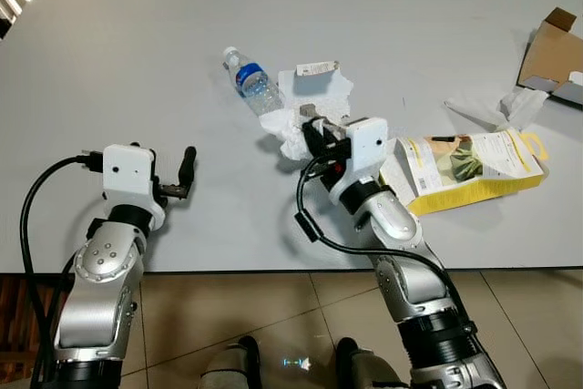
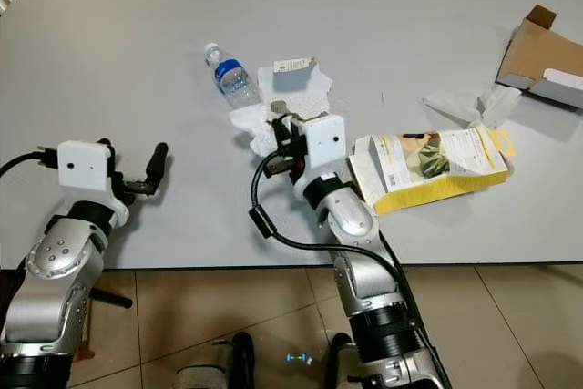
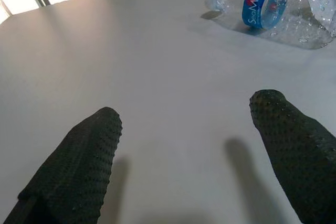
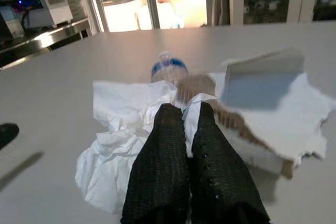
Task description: Picking trash to rubbish bin
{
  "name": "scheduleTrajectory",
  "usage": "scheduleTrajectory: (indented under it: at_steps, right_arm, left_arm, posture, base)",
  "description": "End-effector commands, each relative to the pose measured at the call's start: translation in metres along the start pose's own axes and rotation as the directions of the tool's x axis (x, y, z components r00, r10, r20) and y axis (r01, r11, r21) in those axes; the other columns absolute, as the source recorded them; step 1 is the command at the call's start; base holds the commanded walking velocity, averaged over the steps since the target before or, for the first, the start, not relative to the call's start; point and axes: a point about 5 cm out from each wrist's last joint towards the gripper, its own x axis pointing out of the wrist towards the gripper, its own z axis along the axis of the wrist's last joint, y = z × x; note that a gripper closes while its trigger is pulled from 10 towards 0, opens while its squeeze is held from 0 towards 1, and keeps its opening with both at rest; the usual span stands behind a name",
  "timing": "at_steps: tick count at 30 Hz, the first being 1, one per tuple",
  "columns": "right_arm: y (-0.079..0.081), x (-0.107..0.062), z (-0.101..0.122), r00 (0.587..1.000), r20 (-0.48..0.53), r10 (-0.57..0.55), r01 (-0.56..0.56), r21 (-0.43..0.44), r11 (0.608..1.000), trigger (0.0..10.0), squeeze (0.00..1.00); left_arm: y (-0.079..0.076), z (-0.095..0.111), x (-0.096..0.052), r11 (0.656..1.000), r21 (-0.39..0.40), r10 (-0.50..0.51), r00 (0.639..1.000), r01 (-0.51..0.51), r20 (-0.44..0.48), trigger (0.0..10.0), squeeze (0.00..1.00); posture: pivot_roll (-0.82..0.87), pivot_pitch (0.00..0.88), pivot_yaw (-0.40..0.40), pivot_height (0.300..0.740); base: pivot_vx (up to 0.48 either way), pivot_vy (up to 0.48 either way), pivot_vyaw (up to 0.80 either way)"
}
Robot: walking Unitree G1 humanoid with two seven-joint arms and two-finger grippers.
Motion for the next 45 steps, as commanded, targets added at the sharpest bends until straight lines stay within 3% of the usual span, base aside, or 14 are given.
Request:
scheduleTrajectory:
  at_steps: [1,6,11,18,21,30,35,40,45]
  right_arm:
    - [0.001,-0.005,0.007,1.0,0.015,-0.001,0.001,-0.023,1.0,0.0,0.0]
    - [-0.002,-0.018,0.017,0.999,0.041,-0.017,0.021,-0.083,0.996,0.0,0.0]
    - [-0.023,-0.05,0.022,0.984,0.055,-0.172,0.178,-0.141,0.974,0.0,0.0]
    - [-0.03,-0.079,0.023,0.952,0.041,-0.303,0.305,-0.169,0.937,0.0,0.0]
    - [-0.036,-0.096,0.022,0.921,0.02,-0.389,0.386,-0.19,0.903,0.0,0.0]
    - [-0.043,-0.107,0.025,0.904,0.01,-0.428,0.419,-0.231,0.878,0.0,0.0]
    - [-0.036,-0.113,0.022,0.904,-0.016,-0.428,0.414,-0.224,0.883,0.0,0.0]
    - [-0.037,-0.115,0.022,0.901,-0.025,-0.433,0.417,-0.224,0.881,0.0,0.0]
    - [-0.042,-0.116,0.023,0.894,-0.028,-0.447,0.43,-0.227,0.874,0.0,0.0]
  left_arm:
    - [-0.003,-0.003,0.001,1.0,0.002,0.002,1.0,-0.002,-0.009,10.0,0.0]
    - [-0.008,-0.005,0.004,1.0,-0.008,-0.011,1.0,0.011,-0.009,10.0,0.0]
    - [-0.031,-0.007,0.011,0.997,-0.033,-0.073,0.997,0.072,-0.004,10.0,0.0]
    - [-0.047,-0.007,0.016,0.99,-0.061,-0.125,0.992,0.125,-0.004,10.0,0.0]
    - [-0.052,-0.004,0.014,0.988,-0.084,-0.132,0.991,0.132,0.005,10.0,0.0]
    - [-0.054,0.003,0.005,0.983,-0.159,-0.086,0.995,0.092,0.041,10.0,0.0]
    - [-0.05,-0.013,-0.01,0.986,-0.136,-0.098,0.995,0.097,-0.003,10.0,0.0]
    - [-0.045,-0.017,-0.008,0.987,-0.134,-0.092,0.995,0.088,-0.024,10.0,0.0]
    - [-0.051,-0.015,-0.005,0.985,-0.143,-0.105,0.994,0.101,-0.023,10.0,0.0]
  posture:
    - [0.07,0.214,0.028,0.74]
    - [0.04,0.198,0.039,0.74]
    - [-0.02,0.16,0.061,0.74]
    - [-0.06,0.148,0.068,0.74]
    - [-0.08,0.142,0.062,0.74]
    - [-0.09,0.132,0.053,0.74]
    - [-0.1,0.117,0.05,0.74]
    - [-0.1,0.113,0.05,0.74]
    - [-0.11,0.109,0.05,0.74]
  base:
    - [0.0,0.0,0.0]
    - [0.0,0.0,0.0]
    - [0.0,0.0,0.0]
    - [0.0,0.0,0.0]
    - [0.0,0.0,0.0]
    - [0.0,0.0,0.0]
    - [0.0,0.0,-0.09]
    - [0.0,0.0,-0.71]
    - [0.0,0.0,-0.79]
